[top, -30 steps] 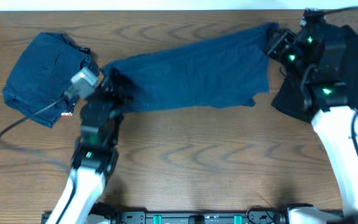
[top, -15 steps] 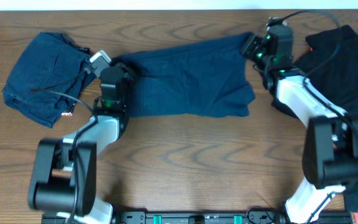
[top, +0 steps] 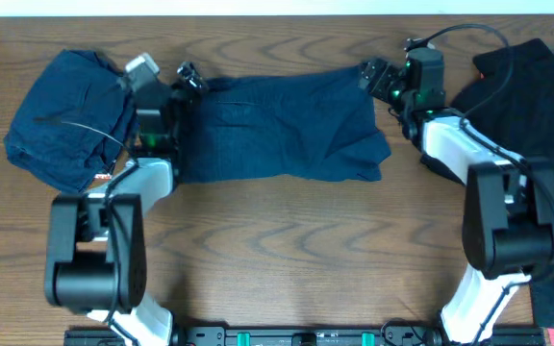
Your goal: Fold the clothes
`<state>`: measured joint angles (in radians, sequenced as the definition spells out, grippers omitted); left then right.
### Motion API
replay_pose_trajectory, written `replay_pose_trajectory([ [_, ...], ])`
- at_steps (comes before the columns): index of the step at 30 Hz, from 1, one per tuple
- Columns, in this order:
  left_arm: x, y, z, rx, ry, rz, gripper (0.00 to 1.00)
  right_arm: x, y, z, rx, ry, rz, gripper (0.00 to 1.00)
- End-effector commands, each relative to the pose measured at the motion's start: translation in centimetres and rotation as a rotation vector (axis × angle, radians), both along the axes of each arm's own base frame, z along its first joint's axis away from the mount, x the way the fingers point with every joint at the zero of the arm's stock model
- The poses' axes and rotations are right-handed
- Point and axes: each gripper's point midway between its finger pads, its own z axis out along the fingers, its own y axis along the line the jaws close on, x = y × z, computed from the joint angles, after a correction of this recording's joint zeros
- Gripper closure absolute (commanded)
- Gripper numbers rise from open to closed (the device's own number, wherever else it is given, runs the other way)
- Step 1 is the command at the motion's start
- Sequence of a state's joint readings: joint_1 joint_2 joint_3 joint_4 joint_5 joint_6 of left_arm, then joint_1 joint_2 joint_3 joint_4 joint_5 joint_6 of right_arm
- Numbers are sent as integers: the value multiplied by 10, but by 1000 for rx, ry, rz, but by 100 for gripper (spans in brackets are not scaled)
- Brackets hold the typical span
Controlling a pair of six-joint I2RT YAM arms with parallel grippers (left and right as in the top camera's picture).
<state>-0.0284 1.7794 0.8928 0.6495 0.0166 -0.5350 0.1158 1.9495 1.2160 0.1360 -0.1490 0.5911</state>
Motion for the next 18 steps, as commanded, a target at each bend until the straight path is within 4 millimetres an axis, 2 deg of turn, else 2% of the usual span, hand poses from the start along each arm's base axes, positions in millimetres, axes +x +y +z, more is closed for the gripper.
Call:
replay_pose_trajectory([
  [1, -10, -26, 23, -18, 15, -173, 2, -7, 6, 54, -21, -84, 86, 1],
  [3, -25, -40, 7, -46, 113, -236, 2, -20, 18, 53, -67, -64, 174, 1],
  [5, -39, -51, -13, -69, 217, -277, 2, -35, 38, 43, -135, -44, 313, 1],
  [6, -46, -54, -25, -64, 267, -289, 2, -43, 49, 35, -165, -33, 389, 7],
  [7, -50, -57, -32, -49, 293, -303, 2, -48, 57, 29, -186, -26, 442, 21],
  [9, -57, -64, -50, -13, 343, -338, 2, -61, 73, 10, -229, 12, 533, 60],
  [10, -60, -67, -59, -3, 367, -351, 2, -66, 79, -1, -248, 33, 567, 75],
  [11, -62, -69, -69, 6, 394, -362, 0, -70, 83, -13, -261, 59, 595, 82],
  [13, -66, -71, -86, 3, 441, -368, 3, -77, 86, -35, -271, 120, 613, 88],
  [18, -89, -69, -127, -14, 601, -366, 6, -98, 83, -86, -280, 271, 658, 85],
])
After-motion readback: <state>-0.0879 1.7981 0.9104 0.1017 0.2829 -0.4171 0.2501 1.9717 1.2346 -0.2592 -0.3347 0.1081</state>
